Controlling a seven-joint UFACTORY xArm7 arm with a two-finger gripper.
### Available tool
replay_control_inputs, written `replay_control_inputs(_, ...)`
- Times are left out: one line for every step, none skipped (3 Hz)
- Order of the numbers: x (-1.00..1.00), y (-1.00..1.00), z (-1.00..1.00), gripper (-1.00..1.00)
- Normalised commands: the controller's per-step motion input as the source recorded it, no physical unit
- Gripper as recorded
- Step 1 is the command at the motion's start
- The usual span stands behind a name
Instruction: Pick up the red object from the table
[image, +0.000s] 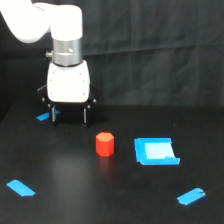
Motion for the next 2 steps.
replay_control_inputs(0.78, -0.97, -0.27, 1.0)
replay_control_inputs(0.52, -0.9, -0.38, 1.0)
